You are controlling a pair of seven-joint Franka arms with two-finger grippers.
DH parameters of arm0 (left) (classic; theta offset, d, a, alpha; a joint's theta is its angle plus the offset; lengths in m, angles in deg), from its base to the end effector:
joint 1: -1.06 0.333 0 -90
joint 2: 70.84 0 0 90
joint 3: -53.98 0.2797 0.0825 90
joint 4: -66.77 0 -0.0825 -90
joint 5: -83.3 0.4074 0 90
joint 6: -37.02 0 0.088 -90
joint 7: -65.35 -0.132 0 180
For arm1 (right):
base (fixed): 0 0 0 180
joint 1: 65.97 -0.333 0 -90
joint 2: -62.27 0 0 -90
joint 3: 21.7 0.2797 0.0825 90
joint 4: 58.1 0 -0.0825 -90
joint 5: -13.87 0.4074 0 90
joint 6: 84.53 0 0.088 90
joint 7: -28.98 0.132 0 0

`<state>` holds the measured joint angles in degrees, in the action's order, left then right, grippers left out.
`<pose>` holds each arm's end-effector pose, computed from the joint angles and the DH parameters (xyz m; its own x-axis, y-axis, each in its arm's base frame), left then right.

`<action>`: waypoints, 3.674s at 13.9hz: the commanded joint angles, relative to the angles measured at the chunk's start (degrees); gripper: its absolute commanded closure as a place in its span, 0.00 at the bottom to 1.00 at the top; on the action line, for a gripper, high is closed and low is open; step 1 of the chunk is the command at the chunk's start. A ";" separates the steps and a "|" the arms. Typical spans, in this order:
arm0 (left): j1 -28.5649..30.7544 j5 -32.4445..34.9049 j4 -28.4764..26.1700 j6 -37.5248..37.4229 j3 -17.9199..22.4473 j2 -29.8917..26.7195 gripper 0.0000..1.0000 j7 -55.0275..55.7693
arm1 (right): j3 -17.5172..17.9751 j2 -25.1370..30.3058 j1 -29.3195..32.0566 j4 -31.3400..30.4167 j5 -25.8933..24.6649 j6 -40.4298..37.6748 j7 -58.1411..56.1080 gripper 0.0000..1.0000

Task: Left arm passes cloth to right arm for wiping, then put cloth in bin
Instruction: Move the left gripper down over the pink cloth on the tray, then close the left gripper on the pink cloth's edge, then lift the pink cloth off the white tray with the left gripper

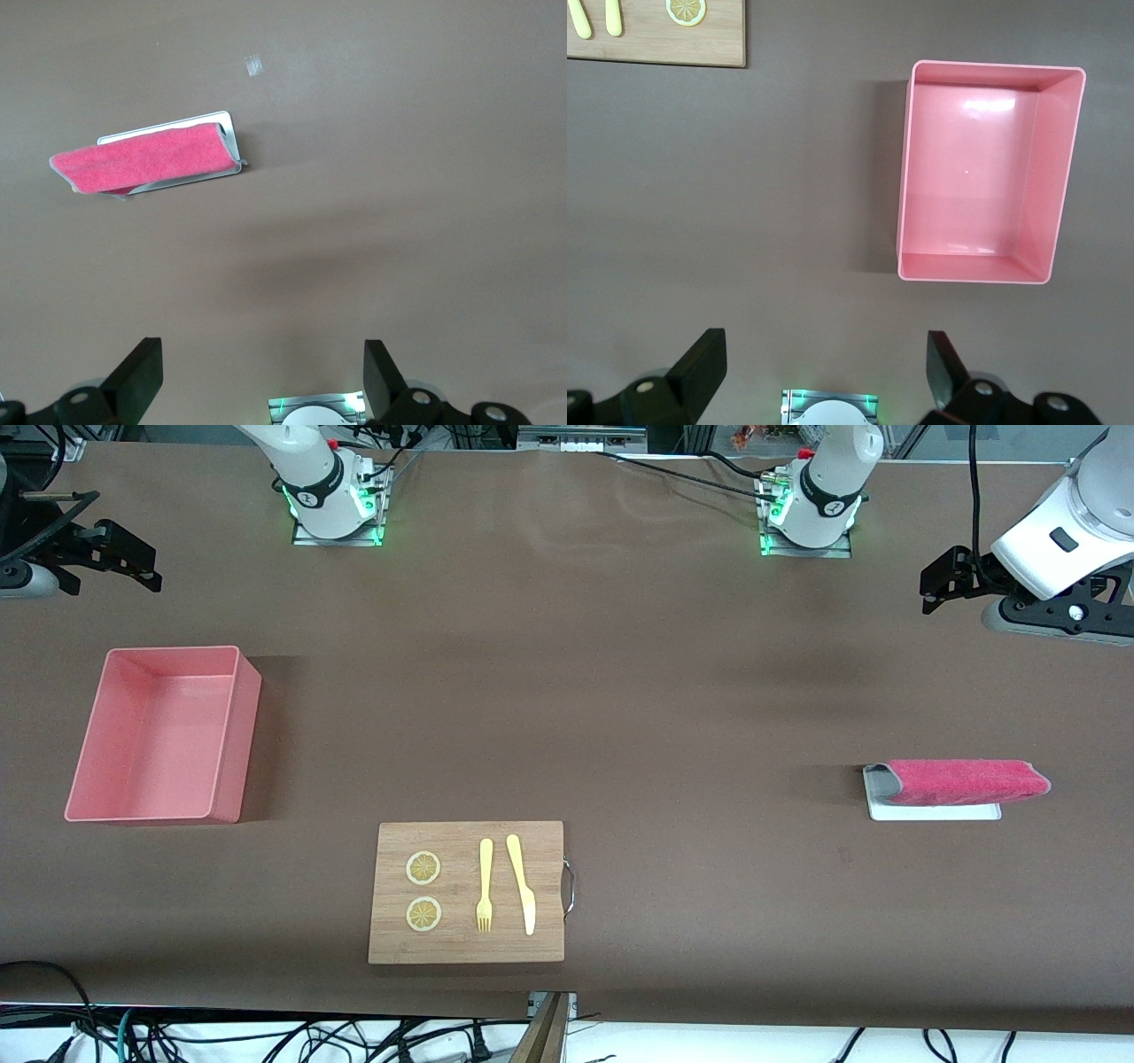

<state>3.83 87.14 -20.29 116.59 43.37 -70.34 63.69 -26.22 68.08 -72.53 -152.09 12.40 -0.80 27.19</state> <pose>0.5534 -0.0660 0.5692 0.9784 -0.1519 -0.1403 -0.1617 -0.9849 -0.0613 0.5358 0.0137 0.5764 0.9948 0.0649 -0.0784 0.0663 -0.9977 0.0152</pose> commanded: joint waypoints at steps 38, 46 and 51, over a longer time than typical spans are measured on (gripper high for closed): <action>-3.47 28.42 -10.40 27.92 -0.37 26.48 0.00 38.01 | 1.97 0.16 -0.37 1.26 0.16 -3.57 1.35 0.00; -6.55 39.93 -18.14 29.59 -0.72 29.11 0.11 72.63 | 2.23 0.07 -0.37 1.26 0.16 -3.48 1.44 0.00; -8.74 51.86 -18.14 29.06 -0.55 34.91 0.00 96.38 | 2.23 0.07 -0.37 1.26 0.16 -3.39 1.35 0.00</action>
<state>-4.11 133.98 -38.63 145.53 42.41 -37.88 151.98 -24.17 68.12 -72.74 -151.86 12.39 -3.09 27.42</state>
